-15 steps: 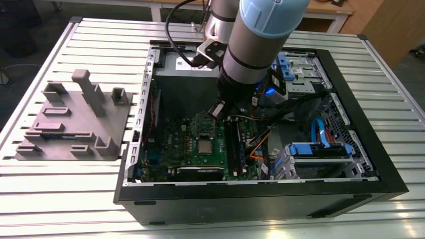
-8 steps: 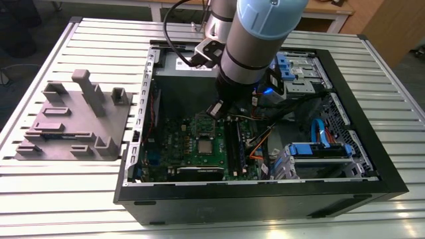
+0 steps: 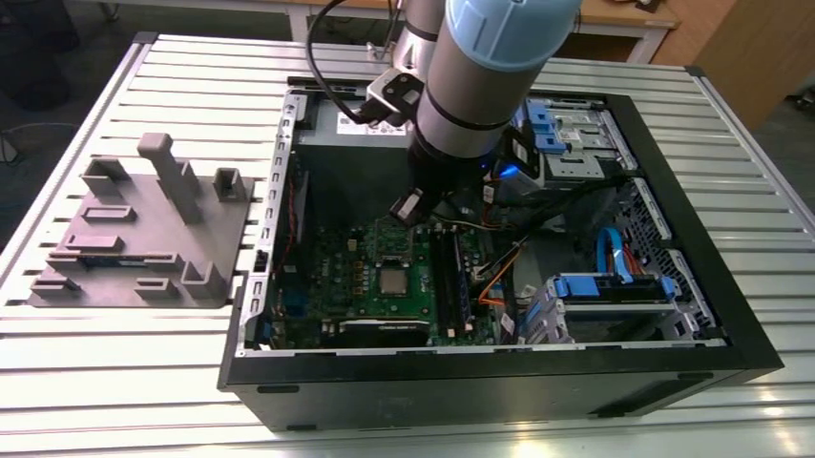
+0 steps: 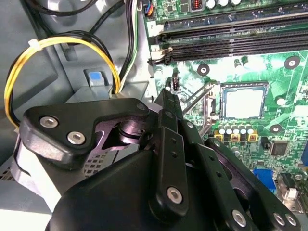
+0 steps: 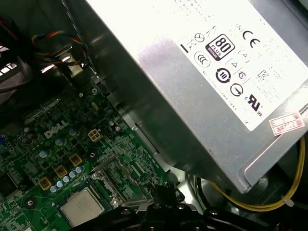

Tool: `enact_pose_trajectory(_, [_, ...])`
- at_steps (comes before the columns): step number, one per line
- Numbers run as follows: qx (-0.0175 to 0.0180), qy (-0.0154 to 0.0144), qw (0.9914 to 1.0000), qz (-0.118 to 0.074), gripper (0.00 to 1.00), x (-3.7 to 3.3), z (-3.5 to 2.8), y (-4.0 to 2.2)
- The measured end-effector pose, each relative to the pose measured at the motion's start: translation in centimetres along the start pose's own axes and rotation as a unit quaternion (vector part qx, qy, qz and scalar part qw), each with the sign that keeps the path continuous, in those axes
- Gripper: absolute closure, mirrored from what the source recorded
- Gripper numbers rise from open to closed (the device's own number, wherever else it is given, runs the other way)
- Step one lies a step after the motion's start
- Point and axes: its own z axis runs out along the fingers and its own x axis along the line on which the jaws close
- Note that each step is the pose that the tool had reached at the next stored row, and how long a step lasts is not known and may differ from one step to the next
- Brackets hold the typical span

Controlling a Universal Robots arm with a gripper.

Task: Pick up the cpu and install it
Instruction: 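Close the cpu cover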

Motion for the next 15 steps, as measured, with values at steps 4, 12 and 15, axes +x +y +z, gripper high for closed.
enact_pose_trajectory(4, [-0.0001, -0.0001, 1.0, 0.0, 0.9, -0.02, -0.19, 0.04])
enact_pose_trajectory(12, [-0.0008, -0.0009, 1.0, 0.0, 0.9, -0.07, -0.67, 0.13])
enact_pose_trajectory(15, [-0.0011, -0.0014, 1.0, 0.0, 0.9, -0.07, -0.75, 0.17])
